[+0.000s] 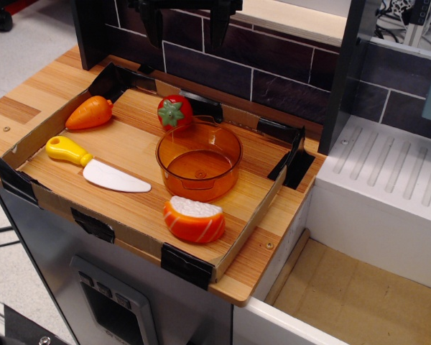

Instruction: Put knife in pot

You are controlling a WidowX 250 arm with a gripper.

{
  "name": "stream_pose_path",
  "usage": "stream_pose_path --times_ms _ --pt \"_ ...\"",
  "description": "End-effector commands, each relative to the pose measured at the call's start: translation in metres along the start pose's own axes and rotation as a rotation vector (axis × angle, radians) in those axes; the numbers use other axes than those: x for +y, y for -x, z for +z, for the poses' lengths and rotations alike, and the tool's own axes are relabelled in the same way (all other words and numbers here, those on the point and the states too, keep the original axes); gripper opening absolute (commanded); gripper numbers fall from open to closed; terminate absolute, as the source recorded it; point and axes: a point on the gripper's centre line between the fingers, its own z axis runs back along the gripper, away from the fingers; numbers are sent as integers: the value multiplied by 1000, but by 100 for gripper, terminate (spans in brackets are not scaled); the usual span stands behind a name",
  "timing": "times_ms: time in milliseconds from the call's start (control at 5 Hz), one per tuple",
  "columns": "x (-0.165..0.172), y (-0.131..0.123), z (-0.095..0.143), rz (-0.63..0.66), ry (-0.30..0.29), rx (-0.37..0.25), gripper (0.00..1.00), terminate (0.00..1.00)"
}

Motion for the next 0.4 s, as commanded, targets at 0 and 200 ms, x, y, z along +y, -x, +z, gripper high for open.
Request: stream_pose_path --times_ms 0,200 --pt "0 0 0 0 0 0 100 0" --pt "18 14 -8 207 -27 -28 100 0"
